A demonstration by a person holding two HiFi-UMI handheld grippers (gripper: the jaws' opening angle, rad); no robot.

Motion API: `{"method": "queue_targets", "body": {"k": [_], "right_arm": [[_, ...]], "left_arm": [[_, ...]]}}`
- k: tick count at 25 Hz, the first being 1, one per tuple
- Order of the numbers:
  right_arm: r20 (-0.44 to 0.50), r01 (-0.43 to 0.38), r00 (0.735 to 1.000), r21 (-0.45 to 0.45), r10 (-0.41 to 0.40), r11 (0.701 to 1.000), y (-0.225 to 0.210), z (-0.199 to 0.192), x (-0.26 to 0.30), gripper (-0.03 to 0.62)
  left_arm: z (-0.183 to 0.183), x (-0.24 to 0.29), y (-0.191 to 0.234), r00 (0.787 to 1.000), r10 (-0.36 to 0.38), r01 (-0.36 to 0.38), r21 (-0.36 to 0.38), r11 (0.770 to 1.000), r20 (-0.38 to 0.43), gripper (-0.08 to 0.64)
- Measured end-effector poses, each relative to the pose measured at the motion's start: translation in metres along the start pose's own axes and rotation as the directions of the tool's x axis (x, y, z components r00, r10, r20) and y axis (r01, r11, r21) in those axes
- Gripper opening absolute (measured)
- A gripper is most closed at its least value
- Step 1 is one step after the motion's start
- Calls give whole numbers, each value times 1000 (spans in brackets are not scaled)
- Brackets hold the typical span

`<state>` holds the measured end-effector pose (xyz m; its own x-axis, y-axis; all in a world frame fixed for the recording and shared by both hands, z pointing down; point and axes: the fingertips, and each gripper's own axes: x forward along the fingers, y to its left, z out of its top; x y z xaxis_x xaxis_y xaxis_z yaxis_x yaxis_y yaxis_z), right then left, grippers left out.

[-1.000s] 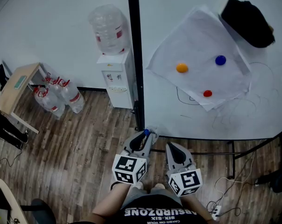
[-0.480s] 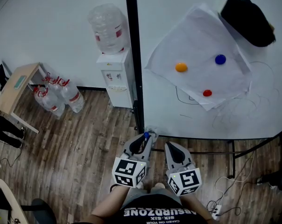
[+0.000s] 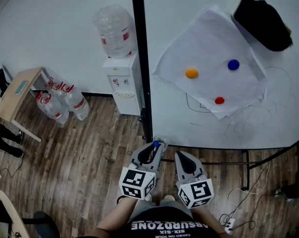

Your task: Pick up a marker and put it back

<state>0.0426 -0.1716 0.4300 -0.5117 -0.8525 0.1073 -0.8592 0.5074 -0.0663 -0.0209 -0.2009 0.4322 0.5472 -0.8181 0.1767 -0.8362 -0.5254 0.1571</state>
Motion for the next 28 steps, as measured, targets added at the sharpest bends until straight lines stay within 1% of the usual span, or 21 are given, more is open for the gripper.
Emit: {"method": "queue_targets", "body": {"k": [10,16,28], "right_arm": [[-1,-2,1000,0,2,1000,-3,1,2,-2],[-5,1,1000,-2,-1,1000,-3,1,2,-2],[-1,7,1000,-2,-7,1000,-4,2,1,-2]], "left_arm": [[10,5,-3,1000,-10,10,13,1000,14,63],[17,9,-5,1000,-14,13,46,999,26,63],[48,18,-2,996,-21,12,105,994,88,63]]}}
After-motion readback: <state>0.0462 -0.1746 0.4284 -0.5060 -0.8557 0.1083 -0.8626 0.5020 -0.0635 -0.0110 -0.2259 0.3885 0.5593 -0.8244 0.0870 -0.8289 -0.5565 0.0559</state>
